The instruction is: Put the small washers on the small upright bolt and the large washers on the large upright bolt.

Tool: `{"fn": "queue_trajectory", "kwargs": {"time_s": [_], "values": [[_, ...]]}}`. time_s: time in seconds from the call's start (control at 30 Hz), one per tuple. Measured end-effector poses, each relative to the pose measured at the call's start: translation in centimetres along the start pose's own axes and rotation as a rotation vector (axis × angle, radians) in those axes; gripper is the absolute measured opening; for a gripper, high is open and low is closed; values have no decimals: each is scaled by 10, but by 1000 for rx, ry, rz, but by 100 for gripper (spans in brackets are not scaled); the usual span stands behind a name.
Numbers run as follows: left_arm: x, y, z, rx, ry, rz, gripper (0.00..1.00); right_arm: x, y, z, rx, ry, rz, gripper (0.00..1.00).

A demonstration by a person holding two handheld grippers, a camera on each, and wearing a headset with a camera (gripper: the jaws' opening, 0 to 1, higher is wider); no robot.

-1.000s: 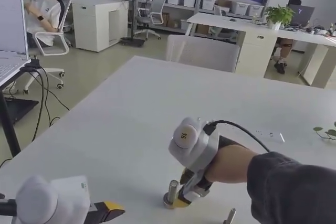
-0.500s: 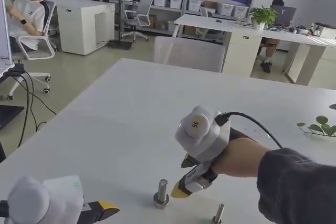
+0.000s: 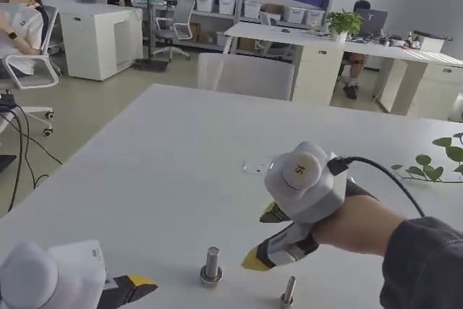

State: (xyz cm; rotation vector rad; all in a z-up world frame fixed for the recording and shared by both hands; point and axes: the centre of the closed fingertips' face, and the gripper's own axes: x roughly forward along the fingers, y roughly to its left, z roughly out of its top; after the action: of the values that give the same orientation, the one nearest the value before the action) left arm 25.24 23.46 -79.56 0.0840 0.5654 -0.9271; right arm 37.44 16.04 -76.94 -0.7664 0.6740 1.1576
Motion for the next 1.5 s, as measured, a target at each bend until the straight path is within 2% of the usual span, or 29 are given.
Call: {"fn": "queue_trajectory", "kwargs": {"time_s": [0.17,0.47,0.67,0.73,0.77,0.87,1.03,1.3,1.37,1.5], "values": [[0,-1,2,10,0,-2,86,-15,0,-6,30,-35,-38,52],[0,-4,6,13,-9,-3,86,-45,5,-24,119,-133,-119,54],[1,-7,8,23,-8,-10,86,-57,9,-37,165,-167,-152,54],[1,-8,9,22,-12,-13,86,-62,11,-39,179,-190,-170,54],[0,-8,9,24,-15,-13,86,-65,12,-39,191,-222,-180,54],[0,-9,9,24,-16,-15,86,-67,18,-45,203,-254,-189,54],[-1,-11,9,25,-15,-15,86,-68,29,-59,217,-277,-202,54],[-2,-17,8,23,-23,-19,86,-69,39,-70,249,-355,-224,54],[-3,-18,8,23,-25,-19,86,-67,43,-77,260,-346,-227,54],[-6,-20,5,16,-29,-13,86,-72,50,-80,274,-381,-246,54]]}}
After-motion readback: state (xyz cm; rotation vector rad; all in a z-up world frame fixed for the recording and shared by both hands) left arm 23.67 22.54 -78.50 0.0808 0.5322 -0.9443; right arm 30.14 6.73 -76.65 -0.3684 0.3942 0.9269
